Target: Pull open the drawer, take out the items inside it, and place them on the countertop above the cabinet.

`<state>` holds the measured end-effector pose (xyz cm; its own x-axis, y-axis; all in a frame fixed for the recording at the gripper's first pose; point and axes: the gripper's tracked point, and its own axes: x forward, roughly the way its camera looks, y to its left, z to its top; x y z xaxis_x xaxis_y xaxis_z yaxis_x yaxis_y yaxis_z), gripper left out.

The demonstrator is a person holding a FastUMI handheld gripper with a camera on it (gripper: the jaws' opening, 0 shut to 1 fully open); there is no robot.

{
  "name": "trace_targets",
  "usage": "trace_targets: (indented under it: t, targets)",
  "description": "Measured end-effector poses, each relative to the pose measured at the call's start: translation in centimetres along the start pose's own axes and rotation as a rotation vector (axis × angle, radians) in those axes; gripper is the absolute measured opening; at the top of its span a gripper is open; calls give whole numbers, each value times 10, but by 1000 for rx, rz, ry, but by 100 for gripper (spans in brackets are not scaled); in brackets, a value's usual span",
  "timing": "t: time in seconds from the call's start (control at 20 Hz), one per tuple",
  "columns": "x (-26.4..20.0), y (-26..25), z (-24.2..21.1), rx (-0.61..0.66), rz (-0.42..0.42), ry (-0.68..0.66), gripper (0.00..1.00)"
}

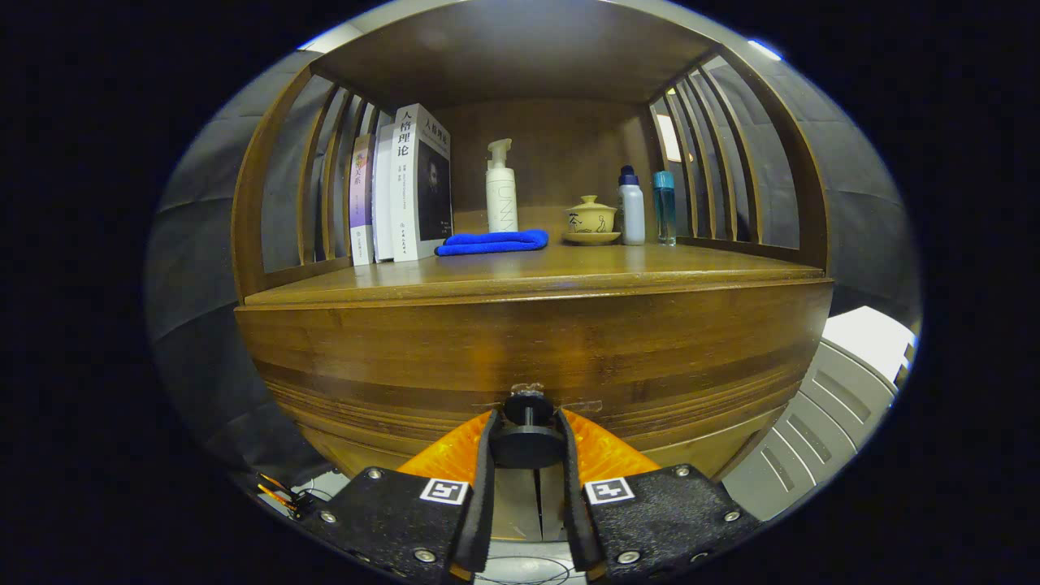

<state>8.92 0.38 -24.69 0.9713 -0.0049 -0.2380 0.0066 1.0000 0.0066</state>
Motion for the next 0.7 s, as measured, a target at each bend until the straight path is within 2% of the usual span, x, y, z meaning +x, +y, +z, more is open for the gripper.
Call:
trace_targets:
  t: [0.1,0.2,0.7]
  targets:
    - [0,-1,0,13,-17,-30,29]
    - [1,-2,-1,5,-33,-43,26]
    - [-13,-5,-5,24,-24,-41,25]
